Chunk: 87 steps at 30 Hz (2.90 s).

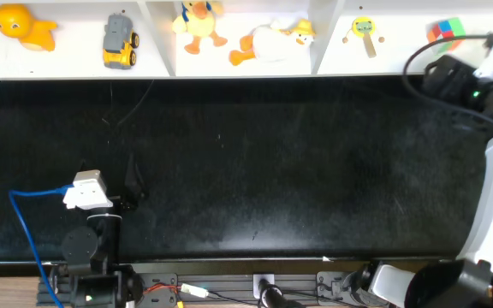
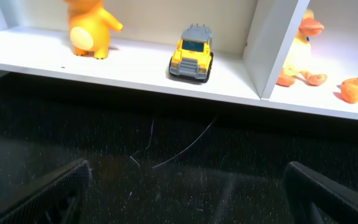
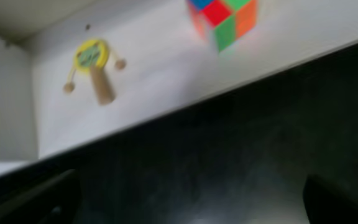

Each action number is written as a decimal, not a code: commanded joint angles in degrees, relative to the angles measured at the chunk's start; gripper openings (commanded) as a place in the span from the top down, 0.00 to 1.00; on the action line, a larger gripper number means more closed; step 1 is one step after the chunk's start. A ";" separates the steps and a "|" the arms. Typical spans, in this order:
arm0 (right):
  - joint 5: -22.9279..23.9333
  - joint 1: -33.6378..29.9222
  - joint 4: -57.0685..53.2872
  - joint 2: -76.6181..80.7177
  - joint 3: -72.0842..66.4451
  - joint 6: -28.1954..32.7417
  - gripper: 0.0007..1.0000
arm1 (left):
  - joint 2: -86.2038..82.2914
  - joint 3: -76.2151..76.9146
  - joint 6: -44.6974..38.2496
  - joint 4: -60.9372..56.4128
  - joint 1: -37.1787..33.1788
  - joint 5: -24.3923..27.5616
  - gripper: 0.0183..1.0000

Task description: Store Toys

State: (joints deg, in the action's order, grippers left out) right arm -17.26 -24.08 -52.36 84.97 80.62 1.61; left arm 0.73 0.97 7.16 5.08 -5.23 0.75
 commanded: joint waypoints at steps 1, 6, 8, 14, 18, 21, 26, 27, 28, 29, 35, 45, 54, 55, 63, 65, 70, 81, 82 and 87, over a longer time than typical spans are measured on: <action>-5.09 6.10 -4.42 -3.56 0.11 7.17 0.00 | -0.57 -0.48 0.42 -0.28 0.37 -0.46 0.00; -4.09 17.00 -9.66 -5.42 0.11 13.42 0.00 | -0.57 -0.48 0.42 -0.28 0.37 -0.48 0.00; -2.75 20.68 -10.03 -5.68 0.11 13.35 0.00 | -0.57 -0.48 0.39 -0.28 0.37 -0.46 0.00; -2.62 26.82 -10.08 -5.70 0.11 9.01 0.01 | -0.57 -0.48 0.39 -0.28 0.37 -0.46 0.00; -2.60 27.41 -10.08 -5.64 0.11 6.10 0.00 | -0.57 -0.48 0.42 -0.28 0.37 -0.46 0.00; -2.58 27.39 -10.05 -5.60 0.11 6.10 0.00 | -0.57 -0.48 0.42 -0.28 0.37 -0.48 0.00; -2.60 27.39 -10.05 -5.60 0.11 6.10 0.00 | -0.57 -0.48 0.42 -0.28 0.37 -0.48 0.00; -2.60 27.39 -10.05 -5.60 0.11 6.10 0.00 | -0.57 -0.48 0.42 -0.28 0.37 -0.46 0.00; -2.58 27.39 -10.05 -5.60 0.11 6.10 0.00 | -0.57 -0.48 0.42 -0.28 0.37 -0.46 0.00; -2.58 27.39 -10.05 -5.60 0.11 6.10 0.00 | -0.57 -0.48 0.42 -0.28 0.37 -0.48 0.00; 1.14 27.39 -9.40 -5.99 0.11 6.27 0.00 | -0.57 -0.48 0.42 -0.28 0.37 -0.46 0.00; 2.10 27.82 21.20 -24.13 -22.88 0.81 0.00 | -0.57 -0.48 0.42 -0.28 0.37 -0.48 0.00; 2.80 27.93 44.46 -49.44 -55.34 -9.88 0.01 | -0.57 -0.48 0.42 -0.28 0.37 -0.48 0.00; 3.39 27.98 46.45 -52.59 -58.53 -10.88 0.00 | -0.57 -0.48 0.42 -0.28 0.37 -0.46 0.00; 8.63 28.35 52.65 -74.47 -74.07 -12.52 0.00 | -0.57 -0.48 0.42 -0.28 0.37 -0.48 0.00; 9.94 28.35 52.63 -78.82 -76.52 -12.55 0.00 | -0.57 -0.48 0.42 -0.28 0.37 -0.46 0.00; 11.47 28.50 49.46 -84.65 -80.37 -14.45 0.00 | -0.57 -0.48 0.42 -0.28 0.37 -0.46 0.00; 12.79 28.57 48.28 -84.83 -80.35 -14.47 0.00 | -0.57 -0.48 0.39 -0.28 0.37 -0.48 0.00; 12.79 28.57 48.28 -84.83 -80.35 -14.47 0.00 | -0.57 -0.48 0.42 -0.28 0.37 -0.46 0.00; 12.79 28.57 48.28 -84.72 -80.35 -14.47 0.00 | -0.57 -0.48 0.39 -0.28 0.37 -0.46 0.00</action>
State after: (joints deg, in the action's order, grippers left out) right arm -5.08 4.16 -4.34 0.84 1.04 -12.40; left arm 0.75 0.89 7.14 5.02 -5.23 0.75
